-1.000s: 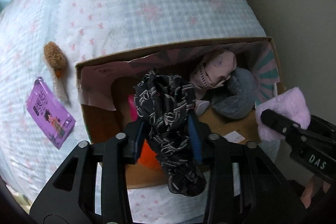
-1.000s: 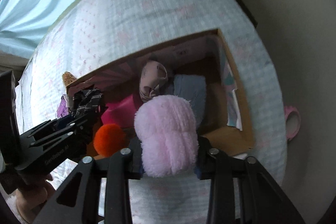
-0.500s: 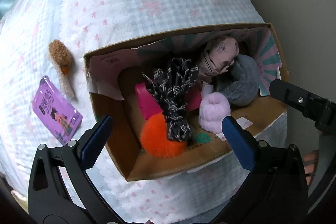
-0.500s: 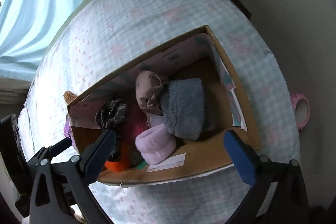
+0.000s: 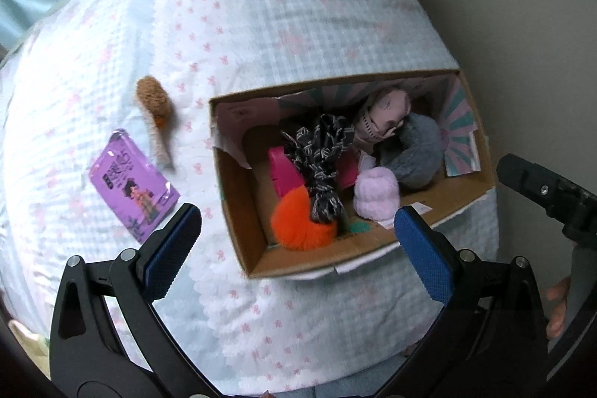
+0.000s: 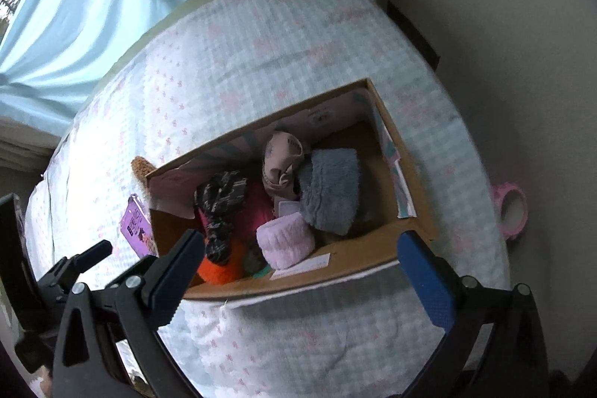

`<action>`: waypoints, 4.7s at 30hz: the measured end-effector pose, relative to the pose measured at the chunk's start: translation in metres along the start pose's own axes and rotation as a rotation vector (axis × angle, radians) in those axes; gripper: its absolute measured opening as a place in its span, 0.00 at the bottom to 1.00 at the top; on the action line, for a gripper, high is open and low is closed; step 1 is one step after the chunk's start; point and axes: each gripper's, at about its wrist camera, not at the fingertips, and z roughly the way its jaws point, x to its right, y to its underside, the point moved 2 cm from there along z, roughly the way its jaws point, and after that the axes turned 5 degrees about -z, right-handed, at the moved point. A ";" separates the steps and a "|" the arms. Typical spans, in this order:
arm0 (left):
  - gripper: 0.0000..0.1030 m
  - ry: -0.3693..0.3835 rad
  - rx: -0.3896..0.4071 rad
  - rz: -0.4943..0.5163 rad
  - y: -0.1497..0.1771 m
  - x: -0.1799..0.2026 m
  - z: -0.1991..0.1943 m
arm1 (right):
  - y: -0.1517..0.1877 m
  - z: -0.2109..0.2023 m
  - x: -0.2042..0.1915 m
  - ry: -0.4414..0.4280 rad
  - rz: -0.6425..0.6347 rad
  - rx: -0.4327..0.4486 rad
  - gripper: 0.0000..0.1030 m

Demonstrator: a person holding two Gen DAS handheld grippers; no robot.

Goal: Organize soft objects
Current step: 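Open both tools to drop the scrunchie and hair band into the box, then lift, then grasp the purple packet with the left tool while the right tool grasps the brown pompom clip, then lift the purple packet and pompom clip and carry both over the box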

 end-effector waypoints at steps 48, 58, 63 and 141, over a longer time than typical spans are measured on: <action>1.00 -0.062 0.253 -0.743 0.063 -0.248 -0.051 | -0.022 -0.028 -0.277 -0.261 -0.624 0.163 1.00; 1.00 -0.057 0.122 -0.809 0.025 -0.283 0.071 | -0.060 0.100 -0.314 -0.204 -0.699 -0.014 0.99; 1.00 -0.078 0.088 -0.811 0.012 -0.288 0.115 | -0.072 0.162 -0.322 -0.198 -0.712 -0.095 0.95; 0.26 0.067 0.491 -0.258 -0.005 -0.093 -0.167 | -0.040 -0.079 -0.215 -0.179 -0.492 0.196 0.32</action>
